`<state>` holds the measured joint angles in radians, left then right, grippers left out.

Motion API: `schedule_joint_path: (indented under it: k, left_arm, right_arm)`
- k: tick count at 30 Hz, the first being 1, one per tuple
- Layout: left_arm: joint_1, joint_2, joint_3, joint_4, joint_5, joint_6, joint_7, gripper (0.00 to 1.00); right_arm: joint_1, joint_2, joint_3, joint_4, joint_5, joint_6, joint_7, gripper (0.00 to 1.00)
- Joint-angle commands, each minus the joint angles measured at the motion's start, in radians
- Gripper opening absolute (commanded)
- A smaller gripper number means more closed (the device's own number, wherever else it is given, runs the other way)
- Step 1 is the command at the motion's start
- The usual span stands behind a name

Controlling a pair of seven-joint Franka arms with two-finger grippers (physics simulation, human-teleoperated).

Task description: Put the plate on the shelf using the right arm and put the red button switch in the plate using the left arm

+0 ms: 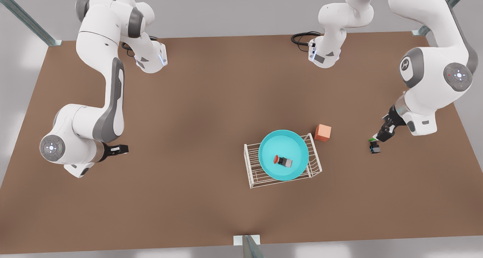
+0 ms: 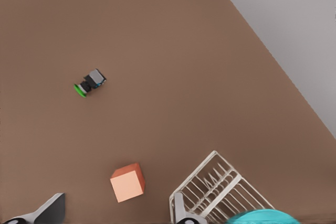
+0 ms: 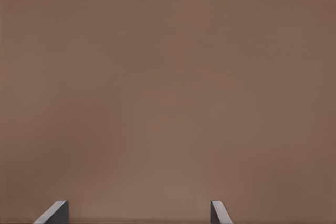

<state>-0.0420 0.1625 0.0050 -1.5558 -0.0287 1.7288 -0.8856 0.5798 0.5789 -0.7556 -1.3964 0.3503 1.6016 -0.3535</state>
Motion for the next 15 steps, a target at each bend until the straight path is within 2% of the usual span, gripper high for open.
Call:
schedule_joint_path:
  k: [1, 15]
  left_arm:
    - [-0.019, 0.012, 0.0, 0.017, -0.01, -0.115, 0.883, 1.0]
    - [-0.022, 0.018, 0.0, 0.016, -0.005, -0.115, 0.858, 1.0]
  right_arm:
    - [0.0, -0.001, -0.001, 0.0, -0.001, 0.011, -0.078, 1.0]
    - [-0.002, -0.001, -0.001, 0.0, 0.001, 0.012, -0.079, 1.0]
